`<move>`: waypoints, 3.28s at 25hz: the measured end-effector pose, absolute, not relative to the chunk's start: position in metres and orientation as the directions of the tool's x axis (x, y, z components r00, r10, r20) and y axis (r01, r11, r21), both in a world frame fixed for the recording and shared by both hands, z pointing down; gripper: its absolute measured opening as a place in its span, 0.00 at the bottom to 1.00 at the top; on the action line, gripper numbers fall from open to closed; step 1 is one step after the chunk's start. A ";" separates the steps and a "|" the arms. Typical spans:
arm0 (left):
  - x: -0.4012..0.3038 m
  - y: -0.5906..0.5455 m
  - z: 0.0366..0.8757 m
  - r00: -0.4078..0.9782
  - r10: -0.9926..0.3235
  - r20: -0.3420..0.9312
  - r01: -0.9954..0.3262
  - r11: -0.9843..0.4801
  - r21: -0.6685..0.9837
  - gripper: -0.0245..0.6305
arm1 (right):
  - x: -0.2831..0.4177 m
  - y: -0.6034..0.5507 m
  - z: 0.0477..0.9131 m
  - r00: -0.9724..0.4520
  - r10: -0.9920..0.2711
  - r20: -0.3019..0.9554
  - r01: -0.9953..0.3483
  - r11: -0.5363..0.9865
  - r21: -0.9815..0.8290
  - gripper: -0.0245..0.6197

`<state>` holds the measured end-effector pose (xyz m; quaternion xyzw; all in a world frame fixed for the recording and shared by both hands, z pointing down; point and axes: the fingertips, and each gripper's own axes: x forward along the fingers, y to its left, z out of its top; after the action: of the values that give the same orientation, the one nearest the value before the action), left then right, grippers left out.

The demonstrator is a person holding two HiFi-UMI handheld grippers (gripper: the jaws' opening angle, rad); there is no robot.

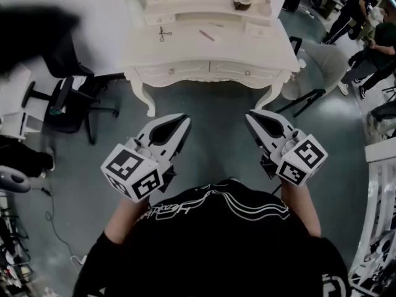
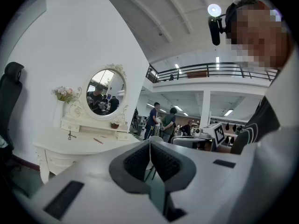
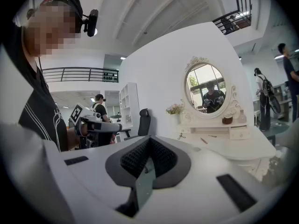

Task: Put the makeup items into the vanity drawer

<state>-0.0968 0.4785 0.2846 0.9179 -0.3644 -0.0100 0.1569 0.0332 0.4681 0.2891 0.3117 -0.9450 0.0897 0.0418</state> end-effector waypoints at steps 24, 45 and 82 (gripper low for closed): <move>-0.080 0.421 0.285 0.730 -0.673 0.118 -0.674 -0.680 0.288 0.08 | 0.071 0.401 0.283 -0.764 -0.638 0.098 -0.646 0.756 -0.110 0.47; -0.085 0.074 0.352 0.696 -0.687 0.207 -0.697 -0.578 0.425 0.08 | 0.060 0.052 0.361 -0.786 -0.569 0.240 -0.615 0.761 -0.208 0.50; -0.100 -0.114 0.424 0.630 -0.702 0.333 -0.762 -0.473 0.443 0.08 | 0.061 -0.144 0.485 -0.695 -0.510 0.507 -0.672 0.711 -0.206 0.50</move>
<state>-0.1003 -0.1144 0.4238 0.8566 -0.4272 0.0525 0.2845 0.0614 -0.1437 0.4854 0.3284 -0.9003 0.1917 0.2118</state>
